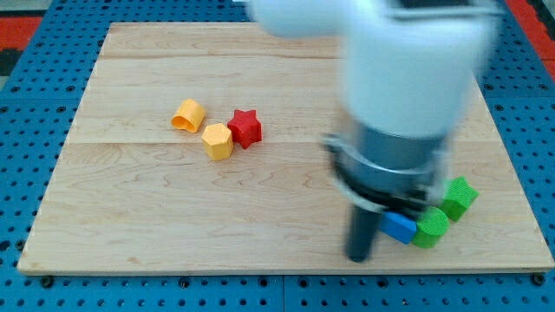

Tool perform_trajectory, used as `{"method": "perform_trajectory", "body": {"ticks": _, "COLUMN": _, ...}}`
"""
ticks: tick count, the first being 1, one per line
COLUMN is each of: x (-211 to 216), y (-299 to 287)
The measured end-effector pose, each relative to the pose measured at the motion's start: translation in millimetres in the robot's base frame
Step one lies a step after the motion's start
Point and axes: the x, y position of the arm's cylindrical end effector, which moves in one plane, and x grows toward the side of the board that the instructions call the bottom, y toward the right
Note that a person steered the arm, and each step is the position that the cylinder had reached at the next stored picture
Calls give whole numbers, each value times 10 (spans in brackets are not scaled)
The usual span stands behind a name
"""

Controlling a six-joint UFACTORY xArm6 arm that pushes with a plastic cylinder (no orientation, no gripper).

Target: Push the red circle towards red star

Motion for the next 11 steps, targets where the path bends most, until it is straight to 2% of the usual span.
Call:
{"method": "perform_trajectory", "body": {"ticks": 1, "x": 73, "y": 551}}
{"method": "perform_trajectory", "body": {"ticks": 2, "x": -198, "y": 1135}}
{"method": "perform_trajectory", "body": {"ticks": 3, "x": -543, "y": 970}}
{"method": "perform_trajectory", "body": {"ticks": 4, "x": -825, "y": 121}}
{"method": "perform_trajectory", "body": {"ticks": 6, "x": -1735, "y": -1294}}
{"method": "perform_trajectory", "body": {"ticks": 7, "x": -1561, "y": -577}}
{"method": "perform_trajectory", "body": {"ticks": 8, "x": -827, "y": -812}}
{"method": "perform_trajectory", "body": {"ticks": 9, "x": 72, "y": -634}}
{"method": "perform_trajectory", "body": {"ticks": 11, "x": 65, "y": -380}}
